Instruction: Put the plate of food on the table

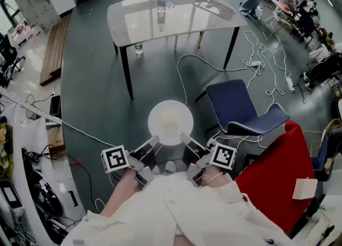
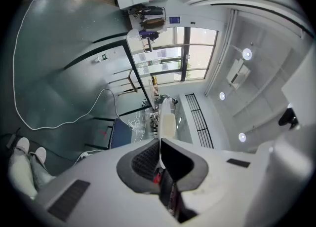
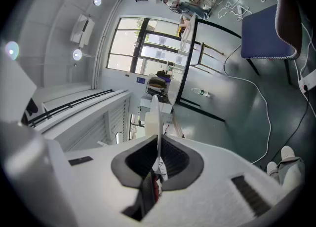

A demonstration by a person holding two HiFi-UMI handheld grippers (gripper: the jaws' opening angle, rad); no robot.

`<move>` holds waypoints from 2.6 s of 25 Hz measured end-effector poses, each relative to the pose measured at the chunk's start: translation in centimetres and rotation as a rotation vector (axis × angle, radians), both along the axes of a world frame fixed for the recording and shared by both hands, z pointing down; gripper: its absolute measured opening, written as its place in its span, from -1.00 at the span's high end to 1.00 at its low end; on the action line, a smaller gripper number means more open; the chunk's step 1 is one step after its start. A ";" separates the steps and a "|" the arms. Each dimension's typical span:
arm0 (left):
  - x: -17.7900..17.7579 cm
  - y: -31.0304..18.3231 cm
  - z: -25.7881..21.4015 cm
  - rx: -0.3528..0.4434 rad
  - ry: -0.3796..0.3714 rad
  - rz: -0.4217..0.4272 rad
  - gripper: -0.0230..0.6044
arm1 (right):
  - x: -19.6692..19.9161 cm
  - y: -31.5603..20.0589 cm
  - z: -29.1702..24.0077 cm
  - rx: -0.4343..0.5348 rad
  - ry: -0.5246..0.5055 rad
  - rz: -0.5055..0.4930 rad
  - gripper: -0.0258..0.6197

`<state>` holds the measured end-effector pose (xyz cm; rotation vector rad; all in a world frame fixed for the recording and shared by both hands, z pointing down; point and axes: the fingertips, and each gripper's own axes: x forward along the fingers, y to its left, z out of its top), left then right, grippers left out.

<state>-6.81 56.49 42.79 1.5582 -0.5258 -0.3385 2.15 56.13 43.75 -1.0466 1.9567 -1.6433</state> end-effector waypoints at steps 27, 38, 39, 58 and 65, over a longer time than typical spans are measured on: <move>3.5 1.4 1.8 0.027 -0.050 -0.045 0.85 | 4.1 1.0 1.6 -0.002 0.017 -0.065 0.88; 3.6 -0.5 2.3 0.027 -0.082 -0.046 0.85 | 4.1 -0.9 2.2 -0.007 0.008 -0.056 0.88; 3.5 -1.0 2.4 0.027 -0.081 -0.047 0.85 | 3.9 -1.4 2.2 -0.006 0.011 -0.058 0.88; -0.9 -24.0 1.5 0.039 -0.050 0.002 0.85 | -0.5 -23.8 1.4 -0.018 0.003 0.009 0.88; -2.5 -33.3 0.2 0.082 -0.043 0.051 0.85 | -2.2 -32.9 0.4 0.020 -0.009 0.049 0.88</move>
